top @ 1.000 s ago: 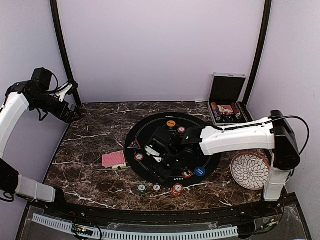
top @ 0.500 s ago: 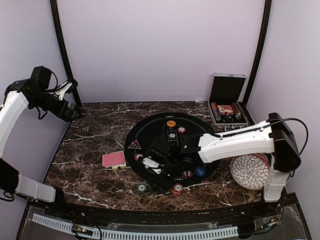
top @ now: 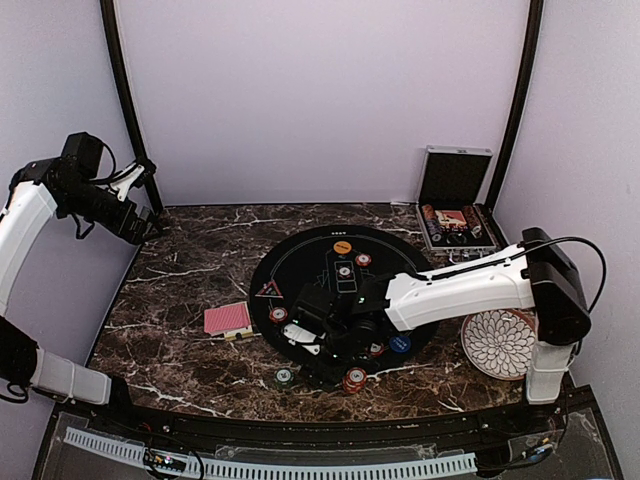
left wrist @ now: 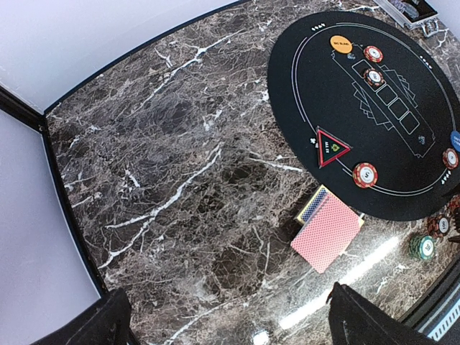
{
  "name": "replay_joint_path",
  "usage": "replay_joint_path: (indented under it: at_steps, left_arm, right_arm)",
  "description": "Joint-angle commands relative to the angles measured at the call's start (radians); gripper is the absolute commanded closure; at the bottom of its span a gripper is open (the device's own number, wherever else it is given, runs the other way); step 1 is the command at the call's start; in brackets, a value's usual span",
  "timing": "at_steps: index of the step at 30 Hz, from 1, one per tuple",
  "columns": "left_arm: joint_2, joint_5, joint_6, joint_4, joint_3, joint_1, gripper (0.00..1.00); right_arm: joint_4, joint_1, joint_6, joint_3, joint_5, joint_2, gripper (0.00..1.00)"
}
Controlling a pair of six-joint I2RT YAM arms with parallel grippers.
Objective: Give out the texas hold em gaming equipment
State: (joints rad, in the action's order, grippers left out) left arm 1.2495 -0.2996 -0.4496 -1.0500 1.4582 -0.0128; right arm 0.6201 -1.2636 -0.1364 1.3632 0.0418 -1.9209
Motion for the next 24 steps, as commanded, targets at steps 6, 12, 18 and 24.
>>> replay_joint_path:
  at_steps: [6, 12, 18, 24]
  left_arm:
    - [-0.004, -0.014, -0.014, -0.028, 0.034, 0.005, 0.01]
    - [-0.007, -0.012, -0.016, -0.028, 0.031, 0.005, 0.01]
    - [-0.007, -0.009, -0.016, -0.026, 0.028, 0.005, 0.01]
    - [-0.007, -0.006, -0.016, -0.026, 0.028, 0.005, 0.01]
  right_arm:
    - [-0.021, -0.009, 0.01, 0.033, -0.003, -0.036, 0.25]
    - [-0.02, -0.009, 0.013, 0.036, -0.008, -0.038, 0.27]
    - [-0.023, -0.01, 0.011, 0.035, -0.009, -0.04, 0.37]
    - [-0.022, -0.017, 0.005, 0.03, -0.014, -0.042, 0.42]
